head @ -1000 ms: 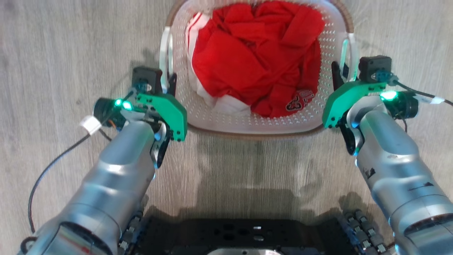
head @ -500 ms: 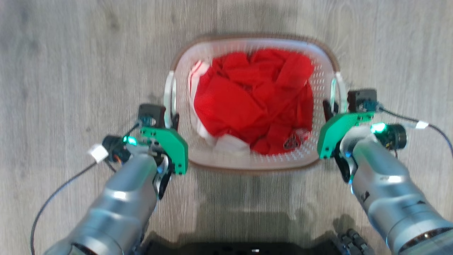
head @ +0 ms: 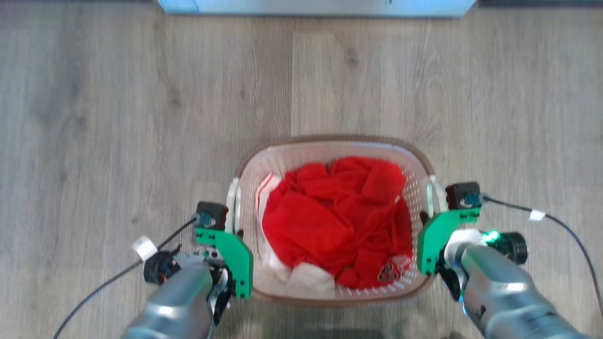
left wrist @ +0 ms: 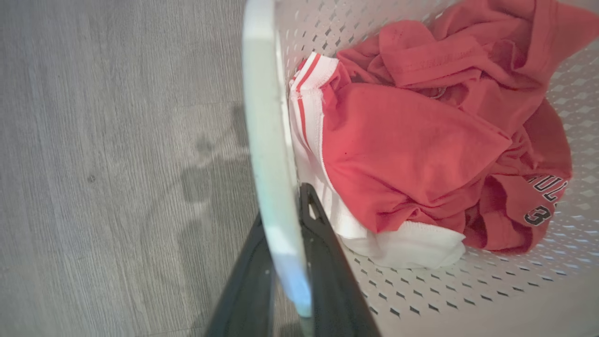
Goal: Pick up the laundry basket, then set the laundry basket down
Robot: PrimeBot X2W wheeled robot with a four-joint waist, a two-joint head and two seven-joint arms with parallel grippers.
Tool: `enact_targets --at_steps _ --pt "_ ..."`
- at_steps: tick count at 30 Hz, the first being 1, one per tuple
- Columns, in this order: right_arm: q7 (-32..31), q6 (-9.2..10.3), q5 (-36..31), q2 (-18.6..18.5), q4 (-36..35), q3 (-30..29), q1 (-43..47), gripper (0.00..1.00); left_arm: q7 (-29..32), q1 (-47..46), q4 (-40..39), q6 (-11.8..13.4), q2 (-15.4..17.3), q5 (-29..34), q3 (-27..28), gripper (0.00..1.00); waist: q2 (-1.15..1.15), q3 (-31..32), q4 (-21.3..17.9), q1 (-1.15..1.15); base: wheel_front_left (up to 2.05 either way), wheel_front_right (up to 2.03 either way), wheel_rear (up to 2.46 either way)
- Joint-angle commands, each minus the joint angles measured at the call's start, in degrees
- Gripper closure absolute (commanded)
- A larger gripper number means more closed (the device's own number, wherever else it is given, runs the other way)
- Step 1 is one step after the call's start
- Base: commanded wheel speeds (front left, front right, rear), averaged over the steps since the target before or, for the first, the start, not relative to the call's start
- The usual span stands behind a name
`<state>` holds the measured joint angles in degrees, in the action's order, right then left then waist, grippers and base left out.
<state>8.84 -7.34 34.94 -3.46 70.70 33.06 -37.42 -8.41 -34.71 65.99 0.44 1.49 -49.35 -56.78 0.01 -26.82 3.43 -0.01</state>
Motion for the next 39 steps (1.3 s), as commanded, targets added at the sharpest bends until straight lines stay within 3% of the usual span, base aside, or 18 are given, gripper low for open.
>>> enact_targets --at_steps 1,20,39 --pt "0.0 -0.14 0.5 0.6 -0.4 1.7 1.9 1.00 0.1 0.6 0.2 -0.2 1.4 -0.5 0.4 1.00 -0.01 3.2 0.2 0.01 0.00 0.00 0.00" --pt "-4.5 -0.14 8.4 0.6 -1.0 10.6 7.1 1.00 1.8 7.0 3.2 -1.0 1.4 -5.3 -4.8 1.00 -0.01 16.3 -0.7 0.01 0.00 0.00 0.00" --pt "-4.1 -0.14 14.2 0.6 -0.5 16.3 8.3 1.00 -0.2 9.1 4.9 -1.5 1.4 -7.3 -7.5 1.00 -0.01 20.2 -1.6 0.01 0.00 0.00 0.00"
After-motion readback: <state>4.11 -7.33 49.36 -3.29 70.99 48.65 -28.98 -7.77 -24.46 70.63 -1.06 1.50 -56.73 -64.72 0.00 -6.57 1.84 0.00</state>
